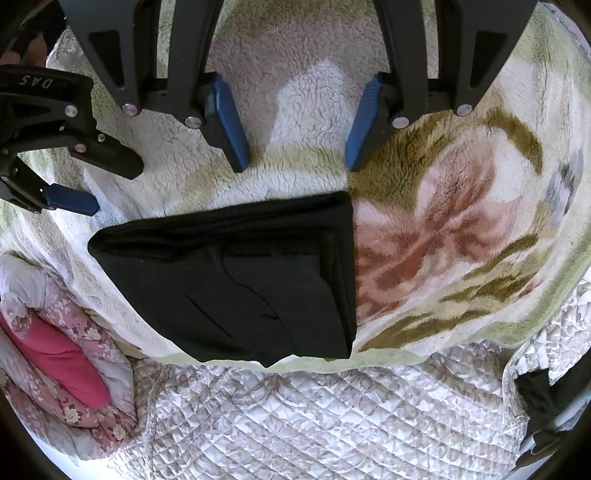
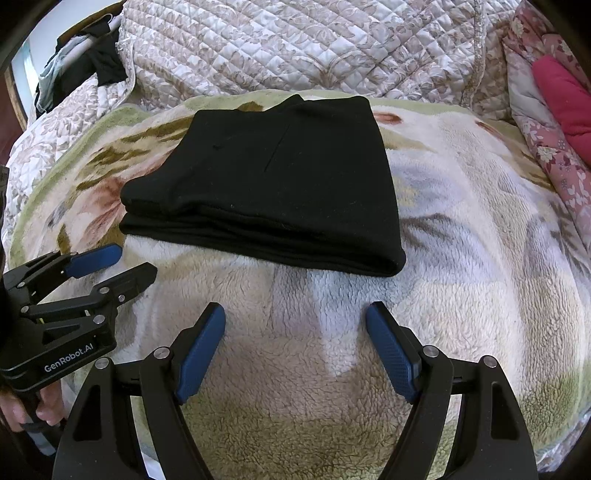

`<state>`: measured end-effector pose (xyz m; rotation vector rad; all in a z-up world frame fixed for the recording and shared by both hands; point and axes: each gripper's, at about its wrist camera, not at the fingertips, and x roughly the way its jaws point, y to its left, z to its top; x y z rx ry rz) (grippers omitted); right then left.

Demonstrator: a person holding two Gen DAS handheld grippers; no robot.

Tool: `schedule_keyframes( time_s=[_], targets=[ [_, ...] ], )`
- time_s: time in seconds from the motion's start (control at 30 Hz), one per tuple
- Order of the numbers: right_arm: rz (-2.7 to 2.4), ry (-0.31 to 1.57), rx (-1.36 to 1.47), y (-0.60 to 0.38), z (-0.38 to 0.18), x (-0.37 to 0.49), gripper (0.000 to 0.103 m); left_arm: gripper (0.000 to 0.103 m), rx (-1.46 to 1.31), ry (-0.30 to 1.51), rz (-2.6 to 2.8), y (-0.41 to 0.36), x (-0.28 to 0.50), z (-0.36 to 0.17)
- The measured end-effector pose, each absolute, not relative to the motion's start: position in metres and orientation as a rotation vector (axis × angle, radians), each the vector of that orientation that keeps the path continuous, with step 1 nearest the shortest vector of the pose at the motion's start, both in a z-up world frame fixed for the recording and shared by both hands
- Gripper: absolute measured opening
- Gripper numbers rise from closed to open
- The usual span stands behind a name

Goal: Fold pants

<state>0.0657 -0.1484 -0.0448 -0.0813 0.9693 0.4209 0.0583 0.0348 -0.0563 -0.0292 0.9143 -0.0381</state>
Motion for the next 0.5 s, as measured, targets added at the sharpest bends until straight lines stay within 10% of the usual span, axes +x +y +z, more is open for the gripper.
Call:
schedule_keyframes(
  time_s=[0.5],
  targets=[
    [0.420,0.970,-0.082,-0.1484,-0.0447,0.0667,0.079,0.058,-0.034,0.932,-0.041,0.0352,0.0614,-0.0558]
  ],
)
